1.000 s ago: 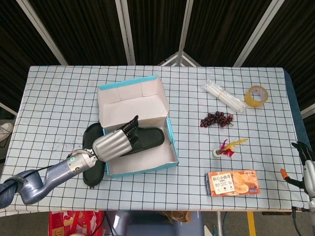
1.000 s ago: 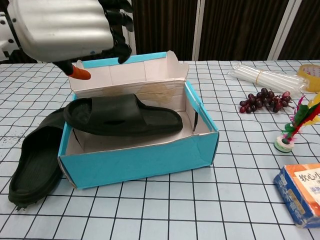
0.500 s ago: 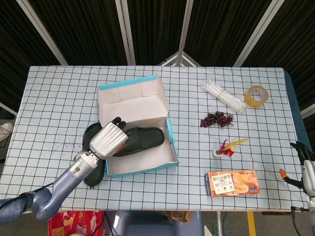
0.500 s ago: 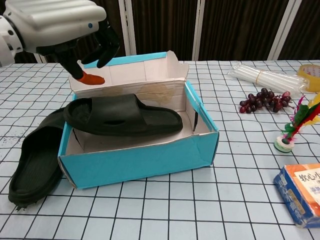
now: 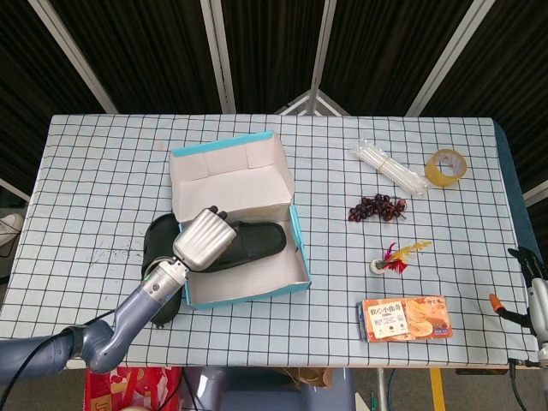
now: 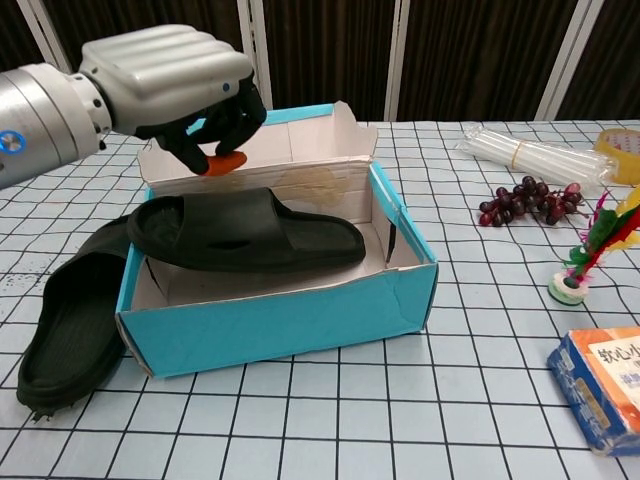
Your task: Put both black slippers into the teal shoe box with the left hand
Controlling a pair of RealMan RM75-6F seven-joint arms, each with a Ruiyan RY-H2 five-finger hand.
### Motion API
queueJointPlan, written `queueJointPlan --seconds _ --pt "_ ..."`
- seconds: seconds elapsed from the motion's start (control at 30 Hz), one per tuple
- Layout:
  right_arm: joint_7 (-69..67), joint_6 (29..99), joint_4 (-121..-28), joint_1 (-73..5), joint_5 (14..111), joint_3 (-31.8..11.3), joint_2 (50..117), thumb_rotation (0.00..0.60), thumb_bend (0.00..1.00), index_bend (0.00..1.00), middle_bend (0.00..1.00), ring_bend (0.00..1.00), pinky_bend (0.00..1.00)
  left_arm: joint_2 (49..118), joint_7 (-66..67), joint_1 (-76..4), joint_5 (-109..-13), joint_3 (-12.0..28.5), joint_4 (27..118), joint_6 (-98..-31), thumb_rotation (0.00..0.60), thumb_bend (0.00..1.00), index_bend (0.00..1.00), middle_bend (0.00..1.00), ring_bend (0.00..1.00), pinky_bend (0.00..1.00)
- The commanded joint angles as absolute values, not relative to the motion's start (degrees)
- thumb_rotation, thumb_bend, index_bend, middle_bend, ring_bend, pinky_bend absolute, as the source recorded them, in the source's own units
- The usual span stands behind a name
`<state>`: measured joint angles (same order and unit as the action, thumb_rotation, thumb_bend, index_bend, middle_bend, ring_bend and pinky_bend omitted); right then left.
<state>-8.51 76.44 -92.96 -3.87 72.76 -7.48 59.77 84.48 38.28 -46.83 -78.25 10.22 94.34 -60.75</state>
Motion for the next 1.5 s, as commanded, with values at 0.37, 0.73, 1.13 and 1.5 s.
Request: queueJointPlan --seconds 0.37,0.73,1.13,1.5 --pt "-8.24 75.97 -92.53 -4.0 72.37 -7.44 60.09 0.6 0.31 0.15 0.11 0.18 0.19 87.39 38.61 -48.06 -73.9 10.08 90.93 -58.73 0.6 0.7 0.78 0.89 0.7 0.85" --pt "-7.26 75.57 -92.32 -4.25 72.07 -7.37 60.52 0.6 0.31 0.15 0.11 0.18 0.19 88.81 36.26 -47.1 -70.39 9.04 88.22 -58.14 0.6 0.71 0.78 0.89 0.7 0.89" --pt "-6.21 74.94 -92.12 -4.62 71.5 -7.38 61.02 0.6 0.31 0.15 0.11 0.18 0.19 91.63 33.98 -47.41 -67.97 8.18 83.82 -55.94 0.6 0.72 0.78 0.89 0.7 0.89" --pt "-6.29 74.74 -91.86 -4.69 71.34 -7.41 61.14 0.6 0.31 0.15 0.11 0.18 0.19 93.81 32.15 -47.5 -67.65 7.04 80.13 -54.46 0.6 0.72 0.78 0.89 0.7 0.89"
